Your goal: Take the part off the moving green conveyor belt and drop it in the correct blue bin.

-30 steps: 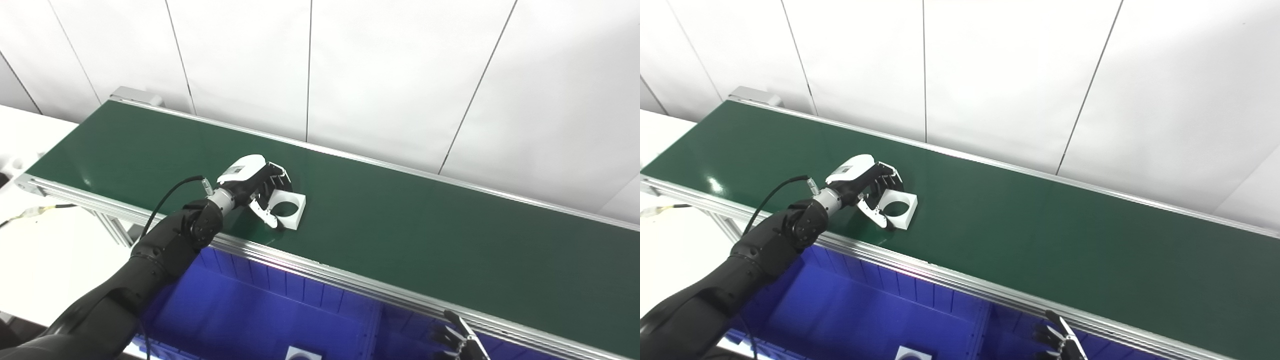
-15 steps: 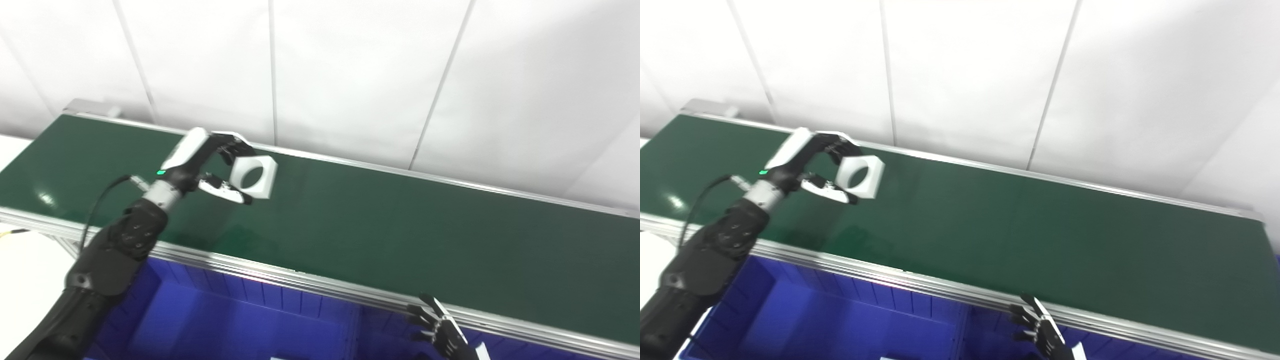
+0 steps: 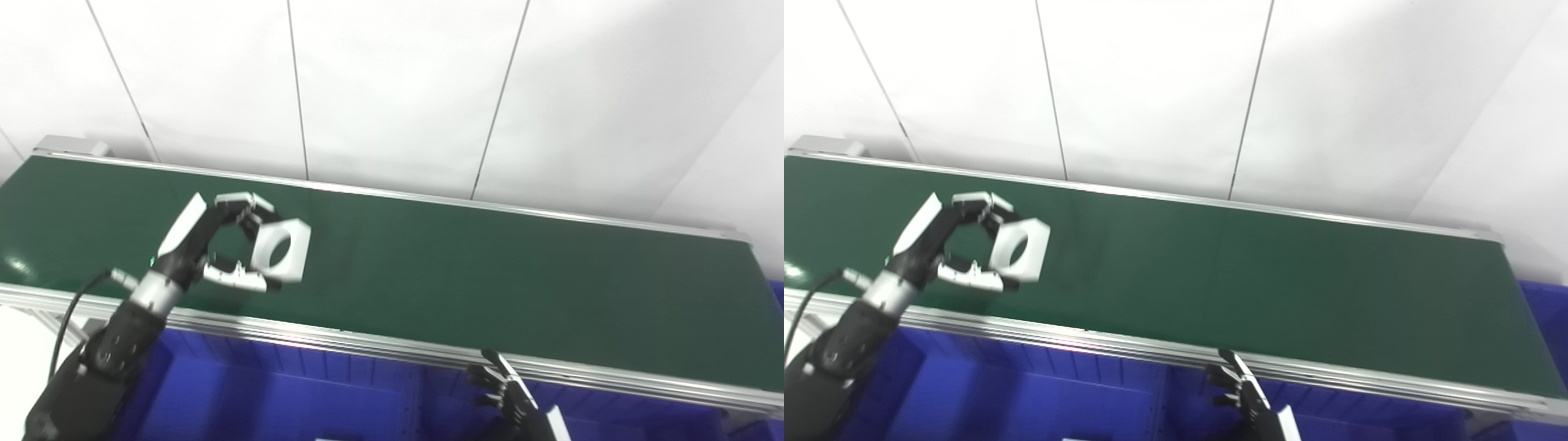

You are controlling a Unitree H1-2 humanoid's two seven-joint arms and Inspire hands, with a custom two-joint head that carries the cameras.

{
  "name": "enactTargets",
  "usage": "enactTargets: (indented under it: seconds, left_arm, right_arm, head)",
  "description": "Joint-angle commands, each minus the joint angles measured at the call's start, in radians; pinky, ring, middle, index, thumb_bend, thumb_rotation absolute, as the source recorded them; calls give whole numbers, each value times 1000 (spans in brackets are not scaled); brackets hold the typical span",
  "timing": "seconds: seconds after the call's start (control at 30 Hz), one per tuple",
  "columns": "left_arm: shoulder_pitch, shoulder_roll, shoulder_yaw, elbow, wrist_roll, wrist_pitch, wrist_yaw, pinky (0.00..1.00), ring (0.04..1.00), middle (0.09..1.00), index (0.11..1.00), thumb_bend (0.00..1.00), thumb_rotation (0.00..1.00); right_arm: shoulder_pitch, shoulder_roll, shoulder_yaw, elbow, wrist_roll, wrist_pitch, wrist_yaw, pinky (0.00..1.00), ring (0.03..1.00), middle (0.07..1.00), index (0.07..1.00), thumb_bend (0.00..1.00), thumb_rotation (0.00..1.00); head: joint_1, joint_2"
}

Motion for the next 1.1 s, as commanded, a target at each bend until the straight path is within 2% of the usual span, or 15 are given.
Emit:
enactTargets:
  seconds: [0.0,0.1,0.2,0.27,0.37,0.43,0.73,0.83,0.93,1.0,1.07]
  left_arm:
    - [8,29,-27,-30,4,-32,40,442,503,475,520,515,0]
    - [47,29,-80,-35,9,-32,61,460,519,477,517,516,0]
    - [82,29,-134,-32,29,-32,92,431,500,474,519,517,0]
    - [103,28,-161,-32,32,-32,100,377,451,470,520,517,0]
    - [127,34,-203,-36,41,-32,84,365,438,472,518,517,0]
    - [137,35,-216,-40,51,-32,67,419,491,478,516,515,0]
    - [153,14,-247,-83,262,-8,-12,545,579,499,496,515,0]
    - [145,7,-254,-81,351,4,-27,542,568,493,502,514,0]
    - [150,3,-260,-134,464,104,-74,517,563,491,506,513,0]
    - [154,-5,-264,-171,533,176,-110,420,490,464,526,509,0]
    - [152,-13,-270,-189,587,227,-134,364,442,448,535,508,0]
  right_arm:
    - [-9,21,-2,-32,-4,-37,-19,666,785,812,913,900,431]
    - [-12,27,-4,-38,-14,-30,-22,663,785,811,912,898,431]
    - [-10,31,-7,-58,-27,-9,-23,663,785,813,914,893,437]
    - [-9,35,-11,-70,-35,5,-27,650,778,806,907,894,438]
    - [-6,37,-17,-84,-27,22,-25,654,783,811,907,890,422]
    - [-5,37,-20,-91,-22,30,-25,665,787,814,906,882,387]
    - [-10,31,-34,-113,-26,50,-22,655,780,809,904,869,361]
    - [-9,34,-35,-115,-21,46,-23,645,775,810,899,864,350]
    - [-7,33,-36,-118,-19,49,-21,649,775,810,899,861,355]
    - [-5,33,-37,-123,-15,56,-19,655,777,812,900,862,358]
    - [-4,32,-37,-127,-15,61,-17,657,777,811,900,862,359]
  head:
    - [1,1]
    - [-15,28]
    - [-21,42]
    - [-20,53]
    - [-8,68]
    - [-6,75]
    - [5,101]
    - [4,103]
    - [7,108]
    - [10,111]
    - [11,111]
